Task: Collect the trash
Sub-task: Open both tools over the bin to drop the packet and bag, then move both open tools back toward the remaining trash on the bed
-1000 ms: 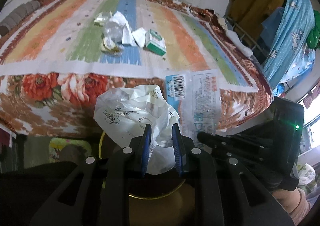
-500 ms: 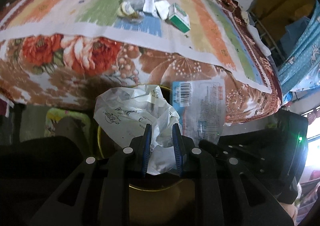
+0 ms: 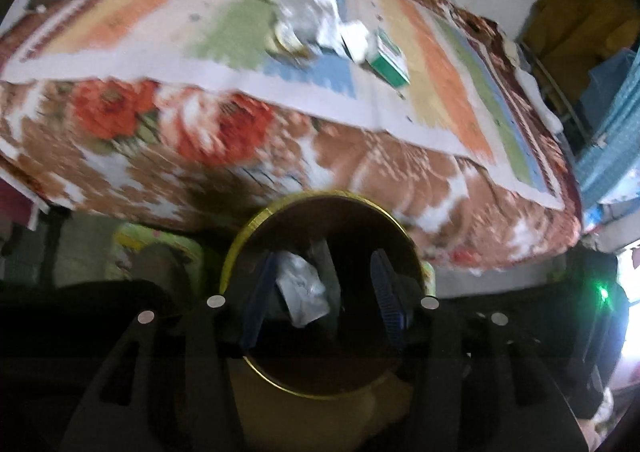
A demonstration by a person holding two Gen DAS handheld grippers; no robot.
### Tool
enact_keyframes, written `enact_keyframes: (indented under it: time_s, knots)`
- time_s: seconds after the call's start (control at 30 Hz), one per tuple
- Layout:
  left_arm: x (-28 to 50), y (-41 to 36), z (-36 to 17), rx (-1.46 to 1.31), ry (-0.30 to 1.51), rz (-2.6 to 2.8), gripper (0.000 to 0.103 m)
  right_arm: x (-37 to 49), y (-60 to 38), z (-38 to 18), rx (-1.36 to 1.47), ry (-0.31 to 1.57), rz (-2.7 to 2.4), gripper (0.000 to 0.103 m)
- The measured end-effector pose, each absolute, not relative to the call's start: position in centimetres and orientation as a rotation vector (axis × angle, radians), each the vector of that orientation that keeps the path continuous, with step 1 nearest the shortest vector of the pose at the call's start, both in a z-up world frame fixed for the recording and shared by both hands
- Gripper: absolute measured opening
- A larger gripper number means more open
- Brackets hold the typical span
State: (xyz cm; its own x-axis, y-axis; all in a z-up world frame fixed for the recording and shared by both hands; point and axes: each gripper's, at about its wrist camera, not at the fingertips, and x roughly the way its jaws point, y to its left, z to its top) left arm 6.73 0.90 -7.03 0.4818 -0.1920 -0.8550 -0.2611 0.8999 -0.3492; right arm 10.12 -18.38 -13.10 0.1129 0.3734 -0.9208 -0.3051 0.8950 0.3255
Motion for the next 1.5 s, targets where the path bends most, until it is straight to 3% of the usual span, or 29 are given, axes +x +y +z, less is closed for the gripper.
enact_keyframes:
  time_s: [0.2,0.53,0.6,0.73,0.87,1.2,1.37,1.5]
  knots:
    - [6.8,1.0,-6.0,-0.458,1.052,0.022,0.056,9.9,-18.3,-11.9,0.033,1.315,0.503,0.044]
    - [7.4,1.2,-3.0,-0.392,0.974,0.017,0.064,10.7,-17.3,-9.8,0.006,1.266,0.573,0.046]
    - [7.7,1.4,-2.6,-0.379,0.967,0.024,0.069,10.9,-17.2,-9.3,-0.013,1.249,0.575,0.052]
    - [8.4,1.7,-2.3,-0.366,0.972,0.045,0.072,11.5,-16.6,-8.9,-0.033,1.246,0.589,0.054]
    - [8.5,1.5,-1.8,-0.333,0.965,0.058,0.084,12.0,-16.3,-7.9,-0.041,1.219,0.611,0.064]
    - [10.2,2.3,0.4,-0.314,0.903,0.075,0.096,15.1,-15.3,-5.0,-0.127,1.147,0.667,0.080]
    - [11.8,3.3,1.0,-0.301,0.894,0.114,0.097,16.8,-14.0,-4.7,-0.169,1.144,0.686,0.081]
    - [13.5,4.7,1.3,-0.348,0.910,0.088,0.097,18.6,-13.6,-3.8,-0.162,1.107,0.691,0.087]
